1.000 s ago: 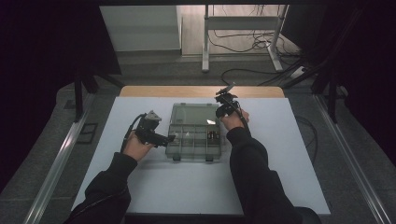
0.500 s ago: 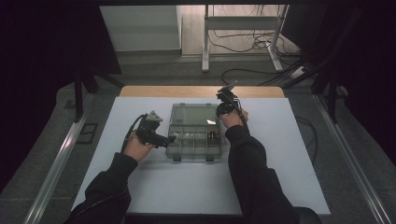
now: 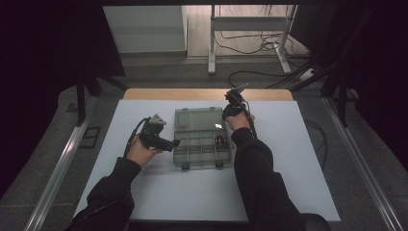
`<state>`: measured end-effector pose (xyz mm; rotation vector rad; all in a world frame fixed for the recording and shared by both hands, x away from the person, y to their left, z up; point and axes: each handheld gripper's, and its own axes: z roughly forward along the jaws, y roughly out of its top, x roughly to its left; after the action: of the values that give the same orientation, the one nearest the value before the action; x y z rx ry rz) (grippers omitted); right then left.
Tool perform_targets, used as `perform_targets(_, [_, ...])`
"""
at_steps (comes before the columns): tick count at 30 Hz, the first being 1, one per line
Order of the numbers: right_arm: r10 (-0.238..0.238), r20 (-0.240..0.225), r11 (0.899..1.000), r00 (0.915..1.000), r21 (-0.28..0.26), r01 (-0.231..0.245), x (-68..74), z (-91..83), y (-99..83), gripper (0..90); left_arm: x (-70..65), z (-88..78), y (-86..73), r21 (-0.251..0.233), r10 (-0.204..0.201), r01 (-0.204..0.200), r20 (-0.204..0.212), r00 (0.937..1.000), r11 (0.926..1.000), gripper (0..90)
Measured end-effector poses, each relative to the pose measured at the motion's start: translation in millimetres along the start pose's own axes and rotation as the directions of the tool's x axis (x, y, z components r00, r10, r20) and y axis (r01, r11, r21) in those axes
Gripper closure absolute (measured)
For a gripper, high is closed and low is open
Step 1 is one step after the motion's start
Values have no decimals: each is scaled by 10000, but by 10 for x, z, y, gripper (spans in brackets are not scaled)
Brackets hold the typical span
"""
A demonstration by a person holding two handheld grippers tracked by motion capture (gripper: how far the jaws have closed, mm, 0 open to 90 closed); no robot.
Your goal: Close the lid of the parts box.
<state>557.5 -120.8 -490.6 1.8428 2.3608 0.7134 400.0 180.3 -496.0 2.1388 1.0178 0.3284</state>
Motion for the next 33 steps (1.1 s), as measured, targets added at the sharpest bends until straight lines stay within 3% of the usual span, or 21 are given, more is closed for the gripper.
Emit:
perform_targets(4, [-100, 11, 9999, 9999, -128, 101, 16, -11, -10, 876, 35, -6, -11, -103, -195, 195, 0, 9998, 9998, 47])
perform_targets(6, [-232, 12, 9993, 9997, -279, 233, 27, -35, -15, 877, 58, -13, -15, -123, -278, 279, 22, 9996, 9995, 109])
perform_targets(17, [-870, 8, 9896, 9962, -1147, 865, 73, -189, -68, 879, 212, 28, -8, -98, -681, 683, 150, 9976, 9976, 643])
perform_targets(23, [-1049, 2, 9823, 9945, -1562, 1036, 89, -243, -103, 881, 305, 109, -7, -16, -999, 999, 52, 9950, 9950, 842])
perform_targets(26, [-1090, 16, 9796, 9940, -1699, 1076, 99, -269, -117, 882, 347, 159, 2, -46, -1232, 1232, -7, 9924, 9924, 885])
perform_targets(33, [-1095, -9, 9734, 9940, -2025, 1070, 104, -309, -160, 883, 407, 323, 31, 163, -1579, 1585, -332, 9869, 9872, 889])
